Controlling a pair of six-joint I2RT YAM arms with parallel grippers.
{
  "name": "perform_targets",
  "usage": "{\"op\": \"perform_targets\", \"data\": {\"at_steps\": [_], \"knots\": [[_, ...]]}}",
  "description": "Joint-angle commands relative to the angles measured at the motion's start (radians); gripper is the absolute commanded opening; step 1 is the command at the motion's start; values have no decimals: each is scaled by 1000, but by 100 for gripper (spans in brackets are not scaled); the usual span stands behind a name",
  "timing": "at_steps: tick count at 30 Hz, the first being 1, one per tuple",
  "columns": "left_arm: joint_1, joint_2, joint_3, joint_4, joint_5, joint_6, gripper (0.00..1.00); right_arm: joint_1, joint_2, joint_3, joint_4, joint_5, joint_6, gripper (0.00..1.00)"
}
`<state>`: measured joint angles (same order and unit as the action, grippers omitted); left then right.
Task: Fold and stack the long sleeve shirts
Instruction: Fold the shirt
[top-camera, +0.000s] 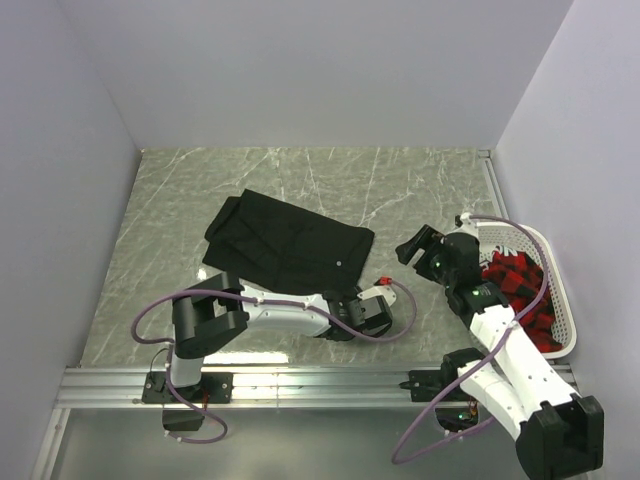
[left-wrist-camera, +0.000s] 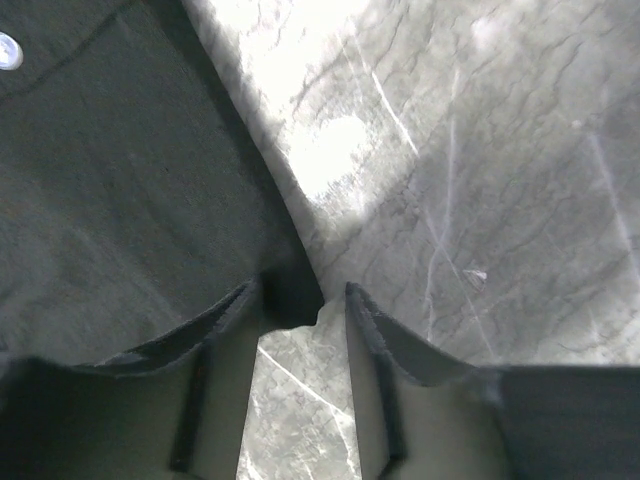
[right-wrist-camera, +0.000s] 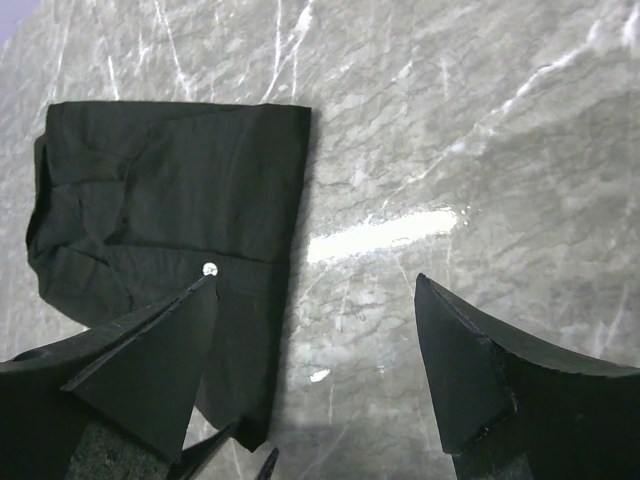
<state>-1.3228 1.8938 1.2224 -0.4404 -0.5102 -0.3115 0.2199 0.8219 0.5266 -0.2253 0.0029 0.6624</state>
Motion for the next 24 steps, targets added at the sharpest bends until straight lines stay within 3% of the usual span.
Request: {"op": "perform_targets", "data": {"at_steps": [1,9,12,16,24], "knots": [[-6,27,25,-24,-8,0,39,-8,17,-28,82,-53,25,85],[-6,34,25,-27,-20,-14,6,-11,92,-94,222,-176,92,85],[-3,22,19,-24,-27,-21,1,-22,124,-120,314,-234,146,86],[17,-27,-4,-9,4,-40,0,-37,190,-183,461,-309,232,86],[108,-156,-64,43,142,-103,1,-40,483,-250,861,-463,411,85]]}}
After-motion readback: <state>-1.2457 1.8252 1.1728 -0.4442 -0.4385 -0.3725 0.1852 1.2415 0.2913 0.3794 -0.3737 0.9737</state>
